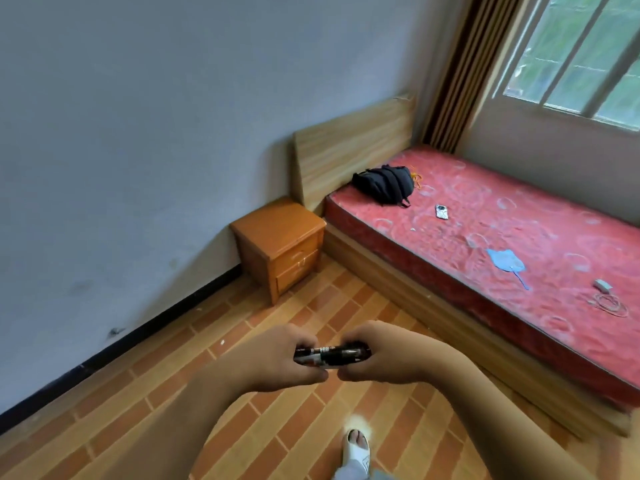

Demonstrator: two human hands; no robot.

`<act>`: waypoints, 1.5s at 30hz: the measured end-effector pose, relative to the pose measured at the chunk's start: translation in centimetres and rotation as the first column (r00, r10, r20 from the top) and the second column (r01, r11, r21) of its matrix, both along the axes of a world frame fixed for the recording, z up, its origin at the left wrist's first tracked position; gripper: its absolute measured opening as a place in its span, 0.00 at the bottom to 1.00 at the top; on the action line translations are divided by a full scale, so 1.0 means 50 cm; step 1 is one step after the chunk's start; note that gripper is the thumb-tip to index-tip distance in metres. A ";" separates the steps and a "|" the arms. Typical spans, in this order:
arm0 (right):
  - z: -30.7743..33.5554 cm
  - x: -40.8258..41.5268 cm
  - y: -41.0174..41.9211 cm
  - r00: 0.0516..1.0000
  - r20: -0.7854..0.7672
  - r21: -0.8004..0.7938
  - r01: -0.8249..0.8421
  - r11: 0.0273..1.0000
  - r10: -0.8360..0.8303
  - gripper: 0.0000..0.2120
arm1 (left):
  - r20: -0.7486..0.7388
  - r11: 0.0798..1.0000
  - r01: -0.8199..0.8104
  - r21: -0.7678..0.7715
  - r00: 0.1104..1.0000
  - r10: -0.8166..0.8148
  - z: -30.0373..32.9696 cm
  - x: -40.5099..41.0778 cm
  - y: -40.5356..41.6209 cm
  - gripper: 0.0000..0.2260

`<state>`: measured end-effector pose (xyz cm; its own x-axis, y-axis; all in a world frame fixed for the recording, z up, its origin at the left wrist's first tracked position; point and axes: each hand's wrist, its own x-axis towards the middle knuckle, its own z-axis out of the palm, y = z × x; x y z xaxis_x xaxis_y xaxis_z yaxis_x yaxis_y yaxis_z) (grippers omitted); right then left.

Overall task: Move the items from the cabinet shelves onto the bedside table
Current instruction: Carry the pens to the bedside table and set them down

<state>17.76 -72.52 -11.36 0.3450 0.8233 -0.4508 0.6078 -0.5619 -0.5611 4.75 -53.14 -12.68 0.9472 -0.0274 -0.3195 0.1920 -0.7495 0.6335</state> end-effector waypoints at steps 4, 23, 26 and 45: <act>-0.040 0.075 0.080 0.996 -0.054 0.029 -0.064 0.998 0.065 0.07 | -0.024 0.997 -0.082 0.008 0.996 0.082 -0.029 0.052 0.062 0.14; -0.108 0.692 0.280 0.963 -0.178 0.056 -0.195 0.979 0.202 0.06 | -0.184 0.968 -0.247 0.039 0.951 0.250 -0.060 0.621 0.221 0.10; -0.120 0.761 0.314 0.961 -0.185 0.043 -0.200 0.979 0.205 0.06 | -0.195 0.965 -0.262 0.028 0.945 0.263 -0.069 0.692 0.253 0.11; -0.154 1.251 0.790 0.984 -0.047 -0.099 -0.179 0.979 0.175 0.06 | -0.079 0.957 -0.289 -0.028 0.955 0.286 -0.165 1.183 0.711 0.09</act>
<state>80.29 -33.01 -19.05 0.1794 0.8187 -0.5454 0.6821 -0.5030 -0.5307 63.92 -17.61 -20.94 0.8909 0.2292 -0.3922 0.4429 -0.6306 0.6374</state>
